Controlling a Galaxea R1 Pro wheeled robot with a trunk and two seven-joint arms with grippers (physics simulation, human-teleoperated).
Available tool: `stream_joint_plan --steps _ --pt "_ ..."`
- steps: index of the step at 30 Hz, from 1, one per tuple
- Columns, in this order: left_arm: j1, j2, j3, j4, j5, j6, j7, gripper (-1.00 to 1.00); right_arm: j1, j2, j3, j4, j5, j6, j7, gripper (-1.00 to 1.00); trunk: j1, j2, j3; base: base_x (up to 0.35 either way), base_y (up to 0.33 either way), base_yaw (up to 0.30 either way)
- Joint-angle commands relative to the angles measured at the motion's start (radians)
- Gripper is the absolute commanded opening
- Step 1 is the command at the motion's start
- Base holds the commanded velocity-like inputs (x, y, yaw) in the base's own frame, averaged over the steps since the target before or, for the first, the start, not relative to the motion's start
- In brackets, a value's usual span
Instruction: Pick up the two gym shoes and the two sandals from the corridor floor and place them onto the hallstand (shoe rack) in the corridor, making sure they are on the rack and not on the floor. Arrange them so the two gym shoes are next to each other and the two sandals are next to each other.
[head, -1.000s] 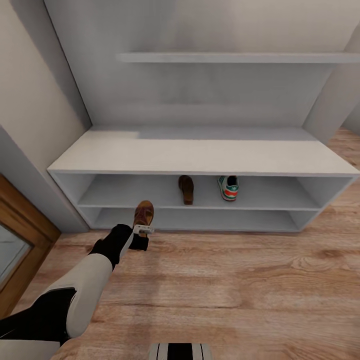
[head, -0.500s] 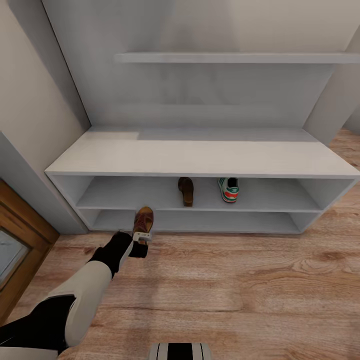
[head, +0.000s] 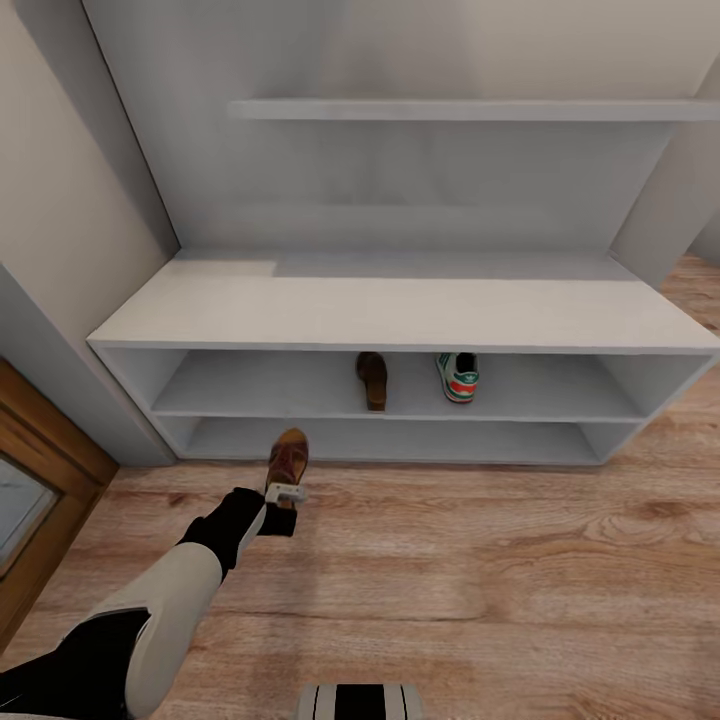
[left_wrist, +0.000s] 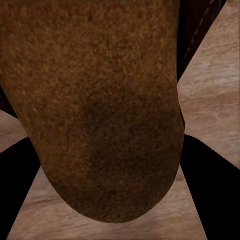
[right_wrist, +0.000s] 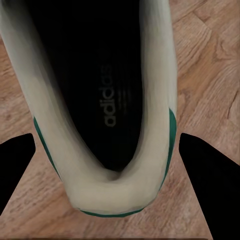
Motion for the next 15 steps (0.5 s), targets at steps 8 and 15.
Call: stream_joint_plan --steps 8,15 --pt "-0.011 0.000 0.007 -0.012 -0.008 -0.188 -0.011 -1.00 -0.001 0.000 0.002 0.001 -0.011 -0.004 0.000 -1.00 0.003 -0.002 -0.040 0.000 0.000 0.030" --pt "-0.013 -0.001 0.006 -0.014 -0.007 -0.178 -0.009 -1.00 -0.001 0.000 0.002 0.001 -0.010 -0.004 0.000 -1.00 0.006 -0.004 -0.077 0.000 0.000 0.079"
